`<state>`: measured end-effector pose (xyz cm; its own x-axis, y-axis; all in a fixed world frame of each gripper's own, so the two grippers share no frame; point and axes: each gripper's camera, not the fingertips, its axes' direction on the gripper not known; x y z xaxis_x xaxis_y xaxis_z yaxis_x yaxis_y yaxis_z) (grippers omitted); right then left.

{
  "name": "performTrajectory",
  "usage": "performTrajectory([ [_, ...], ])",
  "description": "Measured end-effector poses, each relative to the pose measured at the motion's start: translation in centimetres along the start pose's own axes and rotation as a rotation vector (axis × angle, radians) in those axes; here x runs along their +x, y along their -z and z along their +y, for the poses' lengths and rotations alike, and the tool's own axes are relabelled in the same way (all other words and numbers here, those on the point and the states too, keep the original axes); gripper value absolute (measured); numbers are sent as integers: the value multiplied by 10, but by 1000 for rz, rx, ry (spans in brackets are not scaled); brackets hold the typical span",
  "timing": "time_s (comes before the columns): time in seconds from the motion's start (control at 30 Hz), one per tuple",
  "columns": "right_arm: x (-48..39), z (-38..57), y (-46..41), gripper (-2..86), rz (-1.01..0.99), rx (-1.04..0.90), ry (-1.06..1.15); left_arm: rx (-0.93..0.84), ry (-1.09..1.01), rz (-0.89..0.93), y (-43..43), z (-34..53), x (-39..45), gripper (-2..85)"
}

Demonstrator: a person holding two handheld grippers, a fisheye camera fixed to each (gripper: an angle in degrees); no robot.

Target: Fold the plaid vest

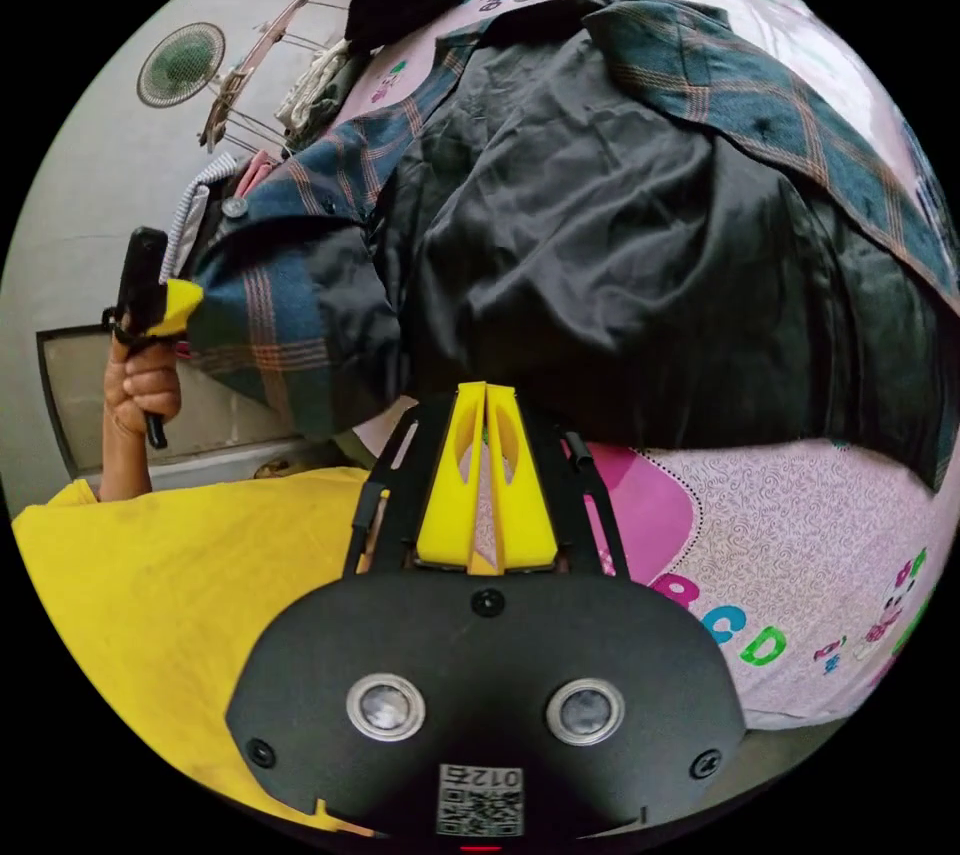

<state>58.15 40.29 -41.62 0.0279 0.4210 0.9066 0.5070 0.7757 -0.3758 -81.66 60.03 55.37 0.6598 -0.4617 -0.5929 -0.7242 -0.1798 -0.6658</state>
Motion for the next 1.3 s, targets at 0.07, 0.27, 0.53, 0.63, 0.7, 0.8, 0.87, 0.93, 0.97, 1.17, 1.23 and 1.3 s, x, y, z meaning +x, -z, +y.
performTrajectory([
  [0.07,5,-4,2,1,-14,16,-26,-50,7,-23,-20,3,-9,5],
  [0.27,6,-22,26,0,32,132,-46,-28,104,66,-15,24,-54,4],
  [0.53,7,-47,26,-1,141,114,-37,13,65,47,6,19,-56,3],
  [0.63,-1,-58,7,0,267,42,11,-44,66,15,-14,11,-63,4],
  [0.7,-7,-62,-4,0,338,1,50,-76,102,-3,-28,7,-77,5],
  [0.8,-16,-67,-5,0,373,-11,57,-88,139,-47,-41,6,-94,4],
  [0.87,-21,-71,-7,0,378,-83,50,-105,162,-116,-48,8,-102,4],
  [0.93,-24,-72,-8,0,381,-145,57,-131,179,-169,-54,12,-111,4],
  [0.97,-26,-71,-9,0,378,-182,71,-149,197,-183,-58,15,-118,4],
  [1.17,-21,-75,-4,0,289,-355,68,-203,289,-158,-74,32,-157,5],
  [1.23,-19,-82,3,0,280,-415,70,-221,307,-151,-81,36,-166,5],
  [1.3,-26,-93,23,1,349,-370,104,-222,316,-131,-88,40,-172,5],
])
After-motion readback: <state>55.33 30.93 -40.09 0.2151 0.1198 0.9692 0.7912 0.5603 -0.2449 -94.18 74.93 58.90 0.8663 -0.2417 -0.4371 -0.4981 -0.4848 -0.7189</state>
